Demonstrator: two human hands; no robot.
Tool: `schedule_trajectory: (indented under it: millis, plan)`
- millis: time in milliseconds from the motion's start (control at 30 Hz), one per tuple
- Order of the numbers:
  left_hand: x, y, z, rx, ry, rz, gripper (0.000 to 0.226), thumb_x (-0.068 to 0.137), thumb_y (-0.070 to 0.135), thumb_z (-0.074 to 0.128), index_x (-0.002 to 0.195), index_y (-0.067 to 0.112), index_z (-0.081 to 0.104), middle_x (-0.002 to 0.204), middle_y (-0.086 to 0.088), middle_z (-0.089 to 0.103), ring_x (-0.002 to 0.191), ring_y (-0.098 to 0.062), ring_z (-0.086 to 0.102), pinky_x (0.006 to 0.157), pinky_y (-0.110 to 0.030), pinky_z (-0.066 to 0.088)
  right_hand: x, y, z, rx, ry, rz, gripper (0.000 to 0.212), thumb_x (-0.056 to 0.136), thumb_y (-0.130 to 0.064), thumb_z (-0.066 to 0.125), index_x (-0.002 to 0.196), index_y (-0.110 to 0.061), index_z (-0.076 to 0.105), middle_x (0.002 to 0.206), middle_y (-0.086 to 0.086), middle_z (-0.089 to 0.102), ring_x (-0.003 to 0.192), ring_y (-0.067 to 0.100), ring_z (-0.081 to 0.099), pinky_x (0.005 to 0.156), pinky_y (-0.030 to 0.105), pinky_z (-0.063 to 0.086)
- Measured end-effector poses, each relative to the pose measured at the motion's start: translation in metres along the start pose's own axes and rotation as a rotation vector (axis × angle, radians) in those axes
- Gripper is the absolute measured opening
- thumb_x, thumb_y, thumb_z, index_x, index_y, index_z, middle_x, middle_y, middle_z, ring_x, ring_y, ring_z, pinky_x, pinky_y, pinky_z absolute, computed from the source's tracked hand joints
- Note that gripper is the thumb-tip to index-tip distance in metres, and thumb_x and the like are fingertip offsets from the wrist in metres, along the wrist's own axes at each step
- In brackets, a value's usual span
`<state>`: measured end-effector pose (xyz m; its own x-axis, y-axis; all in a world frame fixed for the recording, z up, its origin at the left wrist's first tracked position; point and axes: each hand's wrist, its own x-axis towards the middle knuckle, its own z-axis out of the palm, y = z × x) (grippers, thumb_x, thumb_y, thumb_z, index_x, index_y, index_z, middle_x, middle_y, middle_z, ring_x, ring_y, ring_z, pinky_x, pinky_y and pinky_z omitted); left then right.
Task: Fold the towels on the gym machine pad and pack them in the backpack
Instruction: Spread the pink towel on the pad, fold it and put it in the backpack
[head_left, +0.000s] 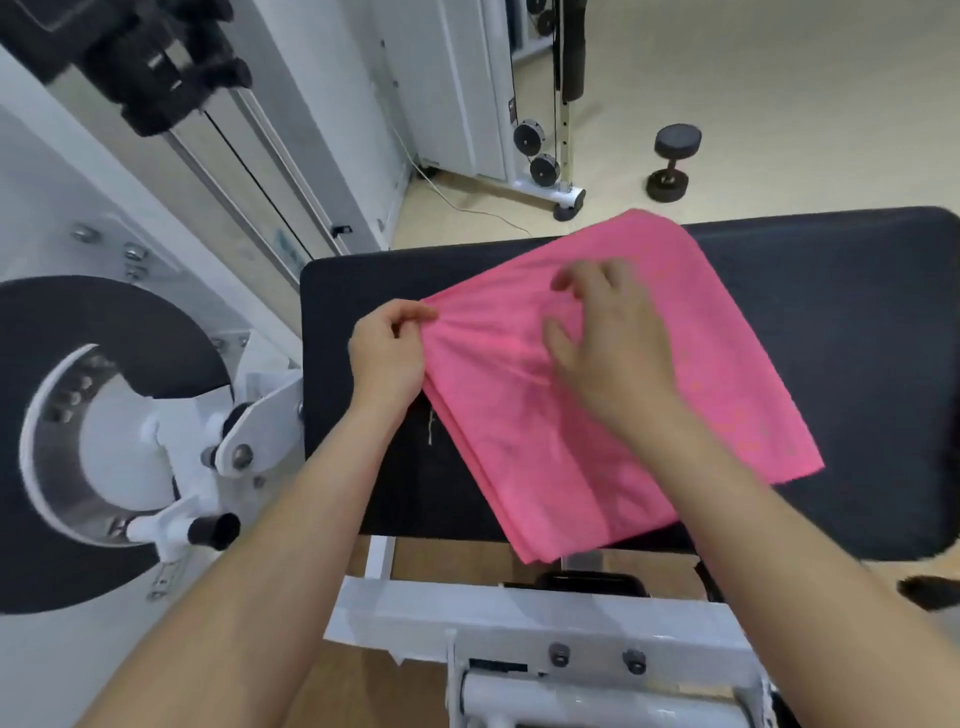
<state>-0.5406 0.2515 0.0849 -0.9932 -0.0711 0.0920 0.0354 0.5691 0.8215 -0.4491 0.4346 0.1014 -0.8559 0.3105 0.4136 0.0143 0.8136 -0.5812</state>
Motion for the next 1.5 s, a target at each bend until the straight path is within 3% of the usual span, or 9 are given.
schedule_trajectory:
  millis: [100, 200, 500, 733, 867, 1167, 1333, 1433, 1500]
  plan:
    - [0.005, 0.0, -0.003, 0.041, 0.008, 0.045, 0.035, 0.091, 0.003, 0.045, 0.092, 0.023, 0.074, 0.091, 0.018, 0.066, 0.087, 0.004, 0.058, 0.08, -0.009, 0.042, -0.092, -0.022, 0.027, 0.003, -0.239, 0.005, 0.019, 0.085, -0.026, 0.066, 0.098, -0.015, 0.058, 0.095, 0.003, 0.053, 0.066, 0.02, 0.049, 0.052, 0.03, 0.038]
    - [0.009, -0.001, -0.004, 0.029, 0.012, 0.03, 0.033, 0.089, 0.004, 0.046, 0.091, 0.022, 0.074, 0.089, 0.019, 0.066, 0.085, 0.006, 0.058, 0.078, -0.01, 0.043, -0.149, -0.019, 0.052, -0.088, -0.32, 0.107, 0.026, 0.075, -0.026, 0.076, 0.086, -0.016, 0.056, 0.082, 0.001, 0.049, 0.052, 0.017, 0.036, 0.046, 0.026, 0.027]
    - [0.011, -0.002, -0.006, 0.05, -0.056, 0.036, 0.029, 0.085, 0.008, 0.051, 0.087, 0.027, 0.073, 0.091, 0.014, 0.066, 0.085, -0.002, 0.058, 0.075, -0.016, 0.044, -0.169, -0.025, 0.068, -0.238, -0.247, 0.18, 0.027, 0.057, -0.013, 0.079, 0.073, -0.012, 0.057, 0.076, 0.005, 0.049, 0.062, 0.025, 0.049, 0.055, 0.033, 0.038]
    - [0.015, -0.002, -0.009, -0.014, -0.089, 0.006, 0.028, 0.087, 0.007, 0.053, 0.093, 0.023, 0.075, 0.1, 0.011, 0.066, 0.098, -0.006, 0.06, 0.083, -0.019, 0.045, -0.173, -0.024, 0.073, -0.236, -0.112, 0.141, 0.014, 0.07, -0.014, 0.077, 0.069, -0.012, 0.063, 0.07, 0.002, 0.054, 0.06, 0.024, 0.051, 0.057, 0.034, 0.038]
    - [0.016, -0.003, -0.013, -0.053, -0.101, 0.016, 0.029, 0.088, 0.007, 0.051, 0.095, 0.024, 0.074, 0.095, 0.012, 0.066, 0.09, -0.002, 0.058, 0.074, -0.014, 0.042, -0.178, -0.032, 0.072, -0.186, -0.022, 0.053, 0.011, 0.073, -0.011, 0.071, 0.068, -0.012, 0.061, 0.069, 0.002, 0.052, 0.057, 0.022, 0.046, 0.057, 0.031, 0.032]
    - [0.019, -0.013, -0.019, -0.041, -0.12, 0.031, 0.039, 0.09, -0.002, 0.046, 0.081, 0.022, 0.075, 0.091, 0.016, 0.064, 0.084, 0.002, 0.055, 0.074, -0.016, 0.042, -0.175, -0.036, 0.081, -0.304, -0.222, 0.161, 0.036, 0.065, -0.033, 0.079, 0.087, -0.015, 0.056, 0.08, 0.002, 0.052, 0.068, 0.022, 0.051, 0.057, 0.035, 0.043]
    - [0.008, -0.045, -0.049, 0.05, -0.077, -0.025, 0.047, 0.088, -0.005, 0.04, 0.078, 0.026, 0.074, 0.106, 0.005, 0.068, 0.096, -0.011, 0.06, 0.087, -0.021, 0.045, -0.179, -0.034, 0.08, -0.375, -0.239, 0.046, 0.039, 0.054, -0.003, 0.08, 0.086, -0.013, 0.06, 0.078, 0.004, 0.053, 0.065, 0.026, 0.053, 0.055, 0.036, 0.04]
    - [-0.017, -0.071, -0.07, 0.096, -0.09, -0.069, 0.043, 0.09, -0.002, 0.039, 0.094, 0.021, 0.075, 0.115, 0.003, 0.065, 0.082, -0.007, 0.059, 0.073, -0.018, 0.046, -0.181, -0.027, 0.073, -0.421, -0.25, -0.058, 0.044, 0.048, 0.005, 0.075, 0.085, -0.012, 0.06, 0.075, 0.003, 0.055, 0.065, 0.026, 0.054, 0.058, 0.034, 0.037]
    - [-0.035, -0.086, -0.081, 0.119, -0.125, -0.068, 0.043, 0.085, -0.004, 0.042, 0.105, 0.019, 0.073, 0.118, 0.0, 0.064, 0.092, -0.017, 0.062, 0.079, -0.027, 0.051, -0.183, -0.022, 0.067, -0.437, -0.276, -0.102, 0.043, 0.046, 0.004, 0.076, 0.081, -0.012, 0.058, 0.071, 0.002, 0.056, 0.063, 0.026, 0.054, 0.057, 0.033, 0.038]
